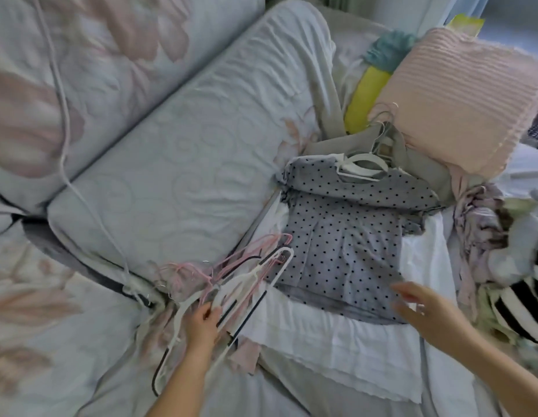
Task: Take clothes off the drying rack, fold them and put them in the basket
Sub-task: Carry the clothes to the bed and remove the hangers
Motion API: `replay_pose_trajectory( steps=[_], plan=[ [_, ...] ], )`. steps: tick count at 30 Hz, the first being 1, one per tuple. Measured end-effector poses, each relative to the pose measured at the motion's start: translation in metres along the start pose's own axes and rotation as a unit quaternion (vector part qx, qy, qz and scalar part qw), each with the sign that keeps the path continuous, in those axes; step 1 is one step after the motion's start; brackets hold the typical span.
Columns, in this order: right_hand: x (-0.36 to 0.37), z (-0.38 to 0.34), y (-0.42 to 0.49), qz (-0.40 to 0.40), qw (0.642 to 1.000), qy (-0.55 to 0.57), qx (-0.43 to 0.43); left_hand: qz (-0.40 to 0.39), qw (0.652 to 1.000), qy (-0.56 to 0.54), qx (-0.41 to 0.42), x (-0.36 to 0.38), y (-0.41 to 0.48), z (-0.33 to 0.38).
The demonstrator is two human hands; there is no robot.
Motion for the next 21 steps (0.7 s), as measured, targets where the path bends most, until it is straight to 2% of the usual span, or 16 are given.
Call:
replay_pose_trajectory(
  steps=[4,9,12,14,17,21],
  plan=[
    [0.02,-0.015,0.01,-0.011,1.0,0.009,0.0,0.026,0.998,0.049,-0.007,-0.005,0.028,-0.018],
    [0.046,-0.041,0.017,-0.03,0.999,0.027,-0.004,0.094,0.99,0.104,-0.031,-0.021,0.051,-0.022],
    [0.054,-0.061,0.019,-0.041,0.998,0.038,-0.016,0.146,0.983,0.115,0.003,-0.025,0.051,-0.005],
    [0.053,-0.068,0.021,-0.047,0.997,0.056,-0.017,0.099,0.985,0.128,0.063,-0.005,0.042,0.019],
    [0.045,-0.067,0.026,-0.046,0.995,0.087,-0.008,-0.019,0.981,0.118,0.151,0.05,0.03,0.061],
    [0.03,-0.052,0.037,-0.033,0.992,0.118,0.002,-0.114,0.965,0.082,0.224,0.131,0.043,0.116]
  ],
)
Point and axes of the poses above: each hand's wrist, its own y-axis towards the middle knuckle, its own x-axis out of the palm, z = x × y, the point moved 7 cm from there along y, towards the middle knuckle, and after that the axes turned 10 degrees about x, right-handed, at the moved point
